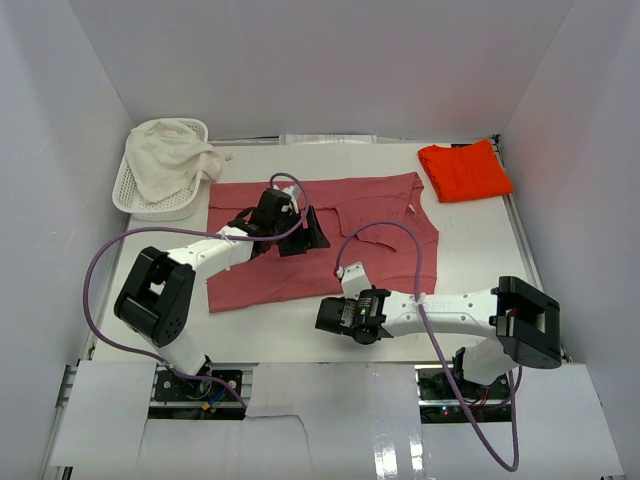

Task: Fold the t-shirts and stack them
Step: Grap the side of the flattened tshirt closest away from the robot with both arms

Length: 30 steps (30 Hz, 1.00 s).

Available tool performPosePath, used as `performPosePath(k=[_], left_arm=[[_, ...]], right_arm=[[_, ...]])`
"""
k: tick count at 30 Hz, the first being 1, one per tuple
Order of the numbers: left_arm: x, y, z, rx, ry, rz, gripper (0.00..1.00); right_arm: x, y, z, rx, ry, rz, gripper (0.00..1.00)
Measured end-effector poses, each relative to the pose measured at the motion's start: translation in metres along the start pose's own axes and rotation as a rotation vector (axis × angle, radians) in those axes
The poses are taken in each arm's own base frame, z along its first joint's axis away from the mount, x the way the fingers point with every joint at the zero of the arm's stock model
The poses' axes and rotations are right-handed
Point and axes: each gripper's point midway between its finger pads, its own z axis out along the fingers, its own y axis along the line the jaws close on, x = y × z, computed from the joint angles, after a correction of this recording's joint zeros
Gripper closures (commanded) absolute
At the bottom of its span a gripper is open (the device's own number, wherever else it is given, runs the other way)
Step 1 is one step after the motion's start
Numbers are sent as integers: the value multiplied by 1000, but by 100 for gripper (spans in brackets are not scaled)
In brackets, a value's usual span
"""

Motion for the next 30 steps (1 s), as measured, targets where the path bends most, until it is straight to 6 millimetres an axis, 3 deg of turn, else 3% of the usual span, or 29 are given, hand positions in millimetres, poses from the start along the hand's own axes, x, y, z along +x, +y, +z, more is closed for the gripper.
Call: performPosePath(k=[10,30], left_arm=[[1,2,0,-5,0,4,16],[5,7,0,-18,4,8,15]], right_arm=[[16,2,27,120,38,-56,44],[-10,3,45,282,-65,-90,45]])
